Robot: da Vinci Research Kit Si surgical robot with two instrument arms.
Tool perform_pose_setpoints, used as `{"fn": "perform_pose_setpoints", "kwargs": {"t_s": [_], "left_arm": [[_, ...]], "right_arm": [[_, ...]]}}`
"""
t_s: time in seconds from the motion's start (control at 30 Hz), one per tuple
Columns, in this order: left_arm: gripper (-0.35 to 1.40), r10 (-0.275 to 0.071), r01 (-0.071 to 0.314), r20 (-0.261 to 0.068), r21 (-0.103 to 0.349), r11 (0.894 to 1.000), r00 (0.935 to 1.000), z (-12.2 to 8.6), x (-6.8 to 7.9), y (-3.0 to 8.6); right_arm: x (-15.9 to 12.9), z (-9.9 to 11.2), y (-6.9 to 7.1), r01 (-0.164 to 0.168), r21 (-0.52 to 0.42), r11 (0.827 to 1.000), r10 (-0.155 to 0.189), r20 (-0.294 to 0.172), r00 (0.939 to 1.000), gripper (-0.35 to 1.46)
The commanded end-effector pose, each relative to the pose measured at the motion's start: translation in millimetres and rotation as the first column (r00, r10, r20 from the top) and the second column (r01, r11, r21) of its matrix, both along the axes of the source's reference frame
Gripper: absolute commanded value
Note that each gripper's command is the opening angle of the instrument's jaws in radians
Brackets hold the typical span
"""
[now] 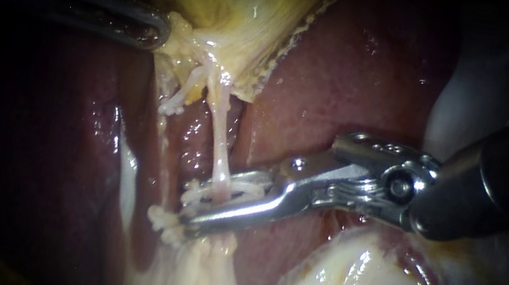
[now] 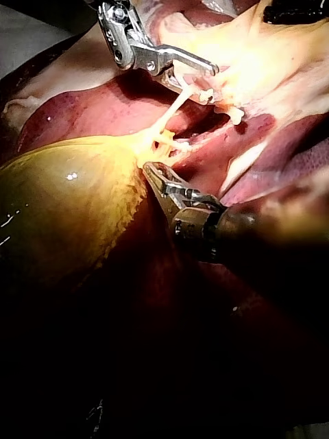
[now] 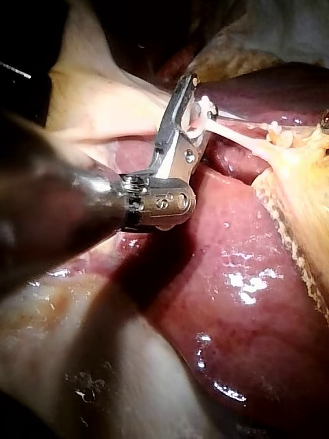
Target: Clipping second clip right tube
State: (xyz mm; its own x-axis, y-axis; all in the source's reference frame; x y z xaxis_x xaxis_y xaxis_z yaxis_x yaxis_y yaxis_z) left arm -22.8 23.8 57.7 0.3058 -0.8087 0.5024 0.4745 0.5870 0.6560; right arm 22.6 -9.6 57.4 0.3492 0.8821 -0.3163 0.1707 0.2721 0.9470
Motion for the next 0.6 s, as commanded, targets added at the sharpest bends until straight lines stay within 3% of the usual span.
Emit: {"fn": "perform_pose_setpoints", "kwargs": {"t_s": [0.03, 0.23, 0.6], "left_arm": [[-0.35, 0.000, 0.000, 0.000, 0.000, 1.000, 1.0000, -0.1, 0.0, 0.0], [-0.35, 0.000, 0.000, 0.000, 0.000, 1.000, 1.0000, -0.1, 0.0, 0.0], [-0.35, 0.000, 0.000, 0.000, 0.000, 1.000, 1.0000, -0.1, 0.0, 0.0]], "right_arm": [[0.1, 0.1, 0.1, 0.000, 0.005, 1.000, 0.000, 0.002, 1.0000, -0.01], [0.1, 0.0, 0.1, 0.001, 0.006, 1.000, -0.001, 0.002, 1.0000, -0.35], [0.1, -0.2, 0.4, -0.001, 0.008, 1.000, 0.001, -0.001, 1.0000, -0.35]]}}
